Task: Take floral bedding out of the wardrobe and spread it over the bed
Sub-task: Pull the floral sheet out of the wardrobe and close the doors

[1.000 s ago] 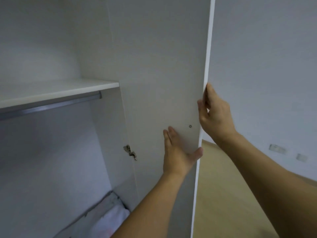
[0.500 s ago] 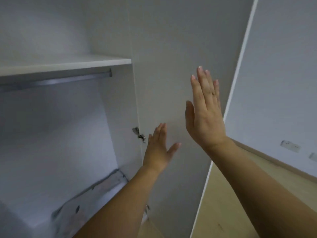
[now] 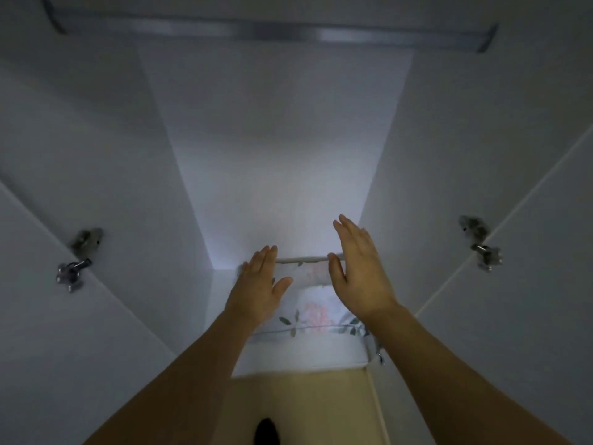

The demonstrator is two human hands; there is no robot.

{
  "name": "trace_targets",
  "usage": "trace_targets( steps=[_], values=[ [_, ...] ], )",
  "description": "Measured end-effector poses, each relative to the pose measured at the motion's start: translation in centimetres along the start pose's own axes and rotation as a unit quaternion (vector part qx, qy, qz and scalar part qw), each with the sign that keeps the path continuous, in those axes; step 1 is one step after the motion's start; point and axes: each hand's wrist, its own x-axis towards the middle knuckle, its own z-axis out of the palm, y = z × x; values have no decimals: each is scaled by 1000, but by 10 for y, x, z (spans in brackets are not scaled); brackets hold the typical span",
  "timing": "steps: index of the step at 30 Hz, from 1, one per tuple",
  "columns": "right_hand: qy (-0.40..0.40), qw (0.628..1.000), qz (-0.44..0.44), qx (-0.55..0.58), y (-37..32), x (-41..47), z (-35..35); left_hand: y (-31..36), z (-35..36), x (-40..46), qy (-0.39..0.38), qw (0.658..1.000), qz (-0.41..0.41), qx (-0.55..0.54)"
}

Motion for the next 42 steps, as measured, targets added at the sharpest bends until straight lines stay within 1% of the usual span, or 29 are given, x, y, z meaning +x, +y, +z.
trace_targets(
  steps=[2, 5, 8, 11, 14, 18, 22, 23, 25, 27, 29, 31, 33, 35, 37, 38, 40, 42],
  values=[
    [-50, 999, 13, 14, 16, 30, 41, -37, 9, 22, -20, 999, -30, 7],
    [-115, 993, 38, 0, 47, 61, 87, -73, 27, 50, -46, 997, -36, 47],
    [-162, 985, 54, -22, 91, 88, 135, -101, 58, 85, -69, 994, -34, 83],
    [-189, 979, 65, -48, 148, 113, 196, -136, 107, 131, -80, 990, -30, 109],
    [-198, 976, 59, -64, 222, 138, 284, -182, 184, 187, -87, 989, -33, 119],
    [-210, 974, 60, -60, 327, 170, 430, -260, 313, 277, -83, 987, -40, 131],
    [-222, 970, 73, -67, 417, 179, 580, -332, 438, 355, -80, 983, -66, 151],
    [-229, 968, 77, -68, 439, 181, 618, -349, 469, 376, -83, 984, -63, 148],
    [-231, 967, 73, -73, 474, 191, 672, -376, 513, 412, -89, 986, -52, 133],
    [-197, 977, 45, -66, 500, 211, 698, -391, 538, 443, -94, 991, -48, 80],
    [-160, 985, 9, -60, 518, 235, 714, -402, 556, 471, -81, 996, -35, 22],
    [-170, 983, -21, -71, 531, 259, 726, -411, 568, 494, -67, 998, -19, 8],
    [-229, 969, -18, -94, 542, 275, 736, -419, 578, 511, -99, 995, -7, 31],
    [-309, 946, 9, -95, 551, 288, 748, -426, 587, 523, -166, 984, -11, 55],
    [-360, 929, 27, -84, 557, 295, 759, -428, 598, 529, -226, 968, -14, 105],
    [-377, 922, 28, -82, 561, 296, 765, -428, 607, 530, -240, 960, -6, 142],
    [-404, 910, 27, -93, 568, 298, 779, -429, 625, 532, -240, 948, 5, 210],
    [-428, 894, 40, -125, 572, 300, 790, -430, 634, 536, -235, 941, 1, 244]
  ],
)
